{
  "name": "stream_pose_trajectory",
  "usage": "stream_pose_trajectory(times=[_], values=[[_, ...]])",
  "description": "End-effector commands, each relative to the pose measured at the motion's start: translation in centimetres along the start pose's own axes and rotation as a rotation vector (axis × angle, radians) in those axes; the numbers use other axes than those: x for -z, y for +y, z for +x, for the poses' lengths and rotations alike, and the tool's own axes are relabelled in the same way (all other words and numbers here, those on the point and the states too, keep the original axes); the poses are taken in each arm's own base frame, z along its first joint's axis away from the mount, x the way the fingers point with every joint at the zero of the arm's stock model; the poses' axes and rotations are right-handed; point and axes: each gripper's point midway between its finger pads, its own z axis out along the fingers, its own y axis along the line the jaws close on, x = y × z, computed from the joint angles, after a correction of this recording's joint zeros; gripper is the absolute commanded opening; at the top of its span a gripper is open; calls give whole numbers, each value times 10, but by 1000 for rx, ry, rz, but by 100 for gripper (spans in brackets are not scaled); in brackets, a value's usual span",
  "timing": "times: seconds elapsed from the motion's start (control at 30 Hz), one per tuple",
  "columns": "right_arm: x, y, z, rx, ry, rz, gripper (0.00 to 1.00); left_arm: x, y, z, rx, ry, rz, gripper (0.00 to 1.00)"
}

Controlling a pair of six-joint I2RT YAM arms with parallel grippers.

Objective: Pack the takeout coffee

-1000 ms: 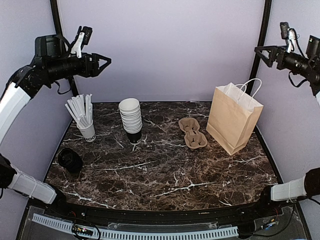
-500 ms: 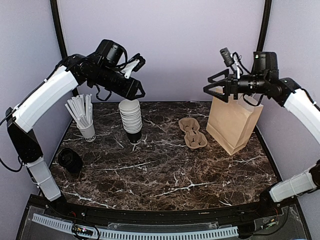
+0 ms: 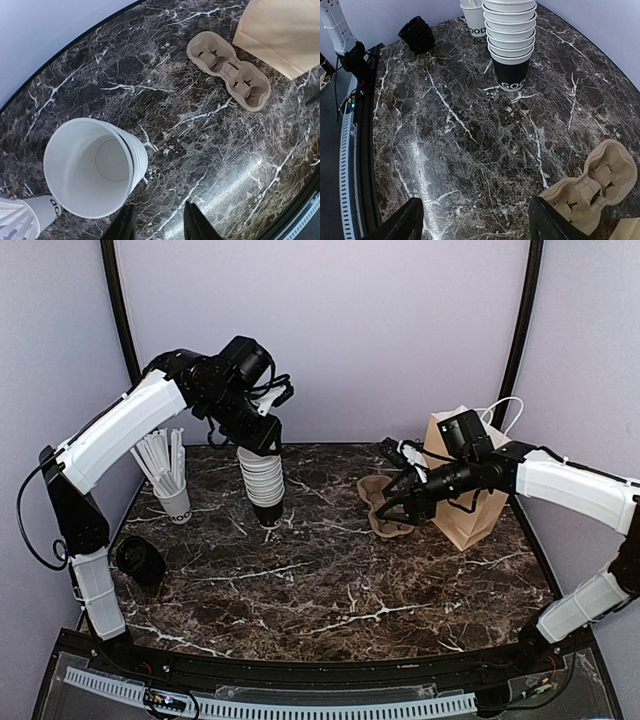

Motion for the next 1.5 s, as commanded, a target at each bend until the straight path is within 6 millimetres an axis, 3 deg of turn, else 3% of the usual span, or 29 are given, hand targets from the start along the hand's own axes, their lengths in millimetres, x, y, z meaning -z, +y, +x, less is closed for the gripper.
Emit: stream_pose_trajectory(times=[0.0,0.07,0.23,0.5,0.63,0.8,1.07,1.2,1.3,1.47], values=[[-8,-4,3,79,1,2,73,-12,5,10,-26,74,-42,39],[-8,-2,0,78,-2,-15,73,-23,11,12,-35,98,-79,42],[-10,-1,3,69,9,-26,73,-36,18,14,-39,120,-126,30],[-17,-3,9,54,20,-43,74,-11,12,-8,-22,18,-79,29],[-23,-5,13,36,29,-56,74,-2,18,-17,-36,-26,-113,34],[-28,-6,17,30,38,-63,75,-23,30,-13,-21,18,-119,42],[-36,-9,18,11,53,-90,73,-26,40,-14,11,19,-118,36],[-38,-10,17,4,57,-97,72,-30,37,-12,17,29,-81,36],[-36,-10,17,9,58,-90,72,-33,28,-12,21,29,-21,45],[-37,-10,20,14,63,-83,72,-41,26,-7,16,50,-8,46]])
